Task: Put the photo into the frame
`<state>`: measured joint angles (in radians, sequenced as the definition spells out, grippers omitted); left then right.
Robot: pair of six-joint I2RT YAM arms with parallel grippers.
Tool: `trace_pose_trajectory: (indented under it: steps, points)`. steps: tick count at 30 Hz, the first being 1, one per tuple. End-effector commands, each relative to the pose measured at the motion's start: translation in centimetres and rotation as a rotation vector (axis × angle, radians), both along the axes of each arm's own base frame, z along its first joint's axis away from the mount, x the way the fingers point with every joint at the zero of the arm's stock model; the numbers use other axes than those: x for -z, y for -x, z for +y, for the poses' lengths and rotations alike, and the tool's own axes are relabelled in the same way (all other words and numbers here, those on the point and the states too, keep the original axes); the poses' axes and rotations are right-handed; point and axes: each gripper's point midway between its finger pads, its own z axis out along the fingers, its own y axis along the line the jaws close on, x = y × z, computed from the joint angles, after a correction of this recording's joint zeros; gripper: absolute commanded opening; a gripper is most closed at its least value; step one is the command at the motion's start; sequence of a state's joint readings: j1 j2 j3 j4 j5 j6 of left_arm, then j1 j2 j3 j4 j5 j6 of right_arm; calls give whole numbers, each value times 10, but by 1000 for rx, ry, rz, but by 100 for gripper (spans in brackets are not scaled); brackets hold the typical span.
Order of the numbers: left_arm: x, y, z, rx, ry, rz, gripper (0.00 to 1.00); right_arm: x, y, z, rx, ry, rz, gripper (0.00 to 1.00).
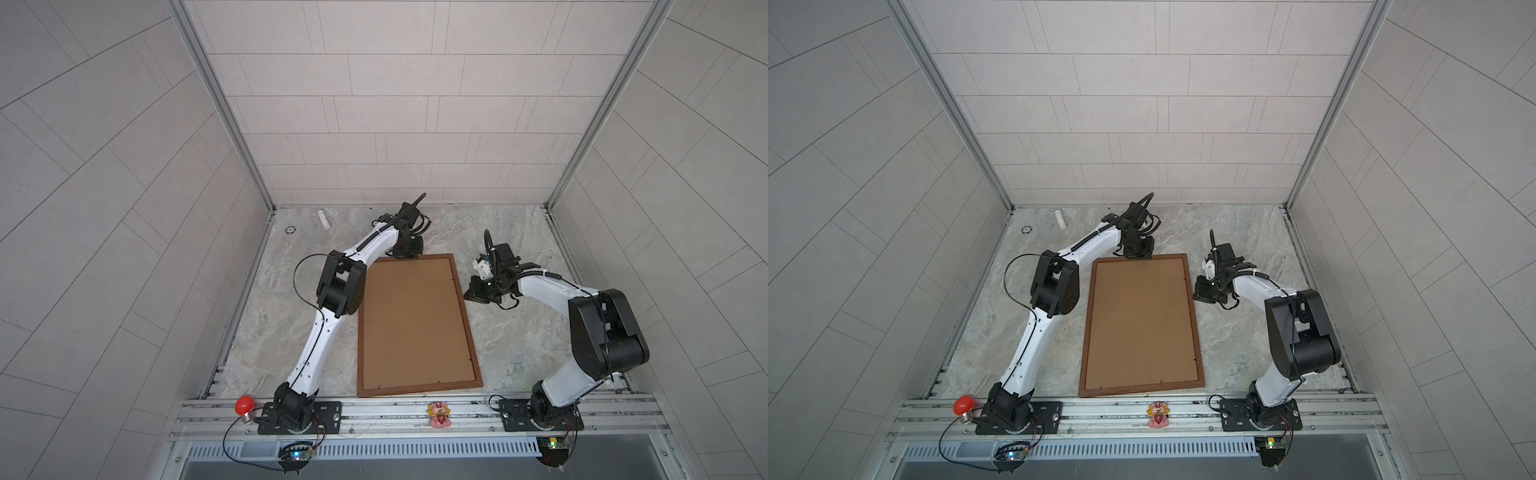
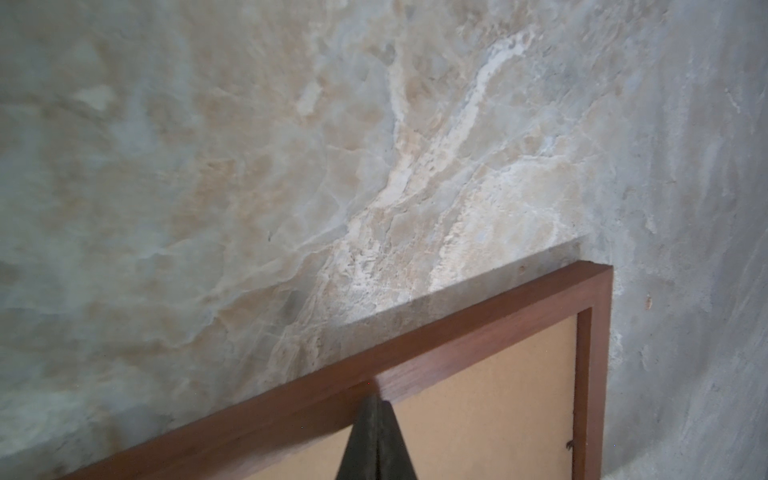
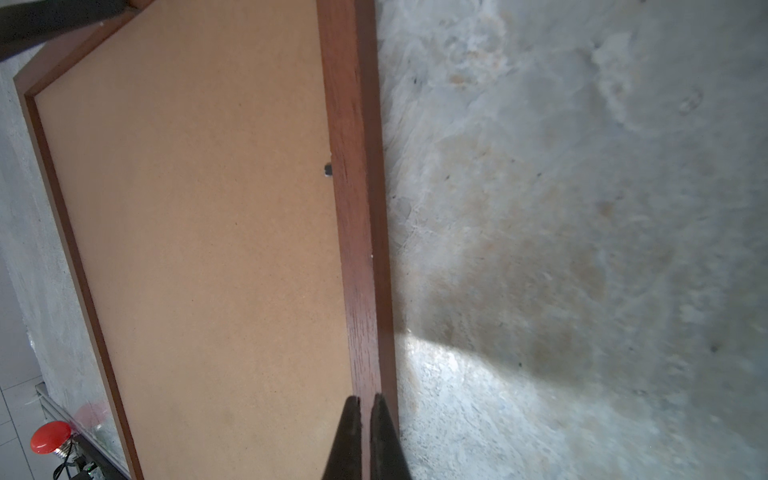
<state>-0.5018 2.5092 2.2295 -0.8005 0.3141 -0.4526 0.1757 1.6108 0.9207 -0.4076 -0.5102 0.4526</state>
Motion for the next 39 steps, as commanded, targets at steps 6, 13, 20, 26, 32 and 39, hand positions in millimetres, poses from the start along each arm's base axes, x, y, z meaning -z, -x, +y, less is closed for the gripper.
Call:
trace_pose_trajectory:
  steps: [6, 13, 20, 26, 32, 39]
  points:
    - [21, 17, 20, -13, -83, 70, 0, 5, 3, -2, -3, 6, 12, 0]
    - [34, 29, 24, -2, -103, 111, 0, 4, 2, -2, -3, 6, 9, 0]
    - [46, 38, 34, -2, -145, 135, 0, 4, 2, -2, -2, 5, 10, 0]
    - [53, 45, 42, -3, -181, 155, 0, 3, 2, -2, -1, 2, 10, 0]
    - [62, 53, 48, -1, -202, 177, 0, 3, 1, -2, 0, 3, 8, 0]
    - [70, 58, 50, 6, -208, 197, 0, 2, 2, -2, -1, 0, 10, 0]
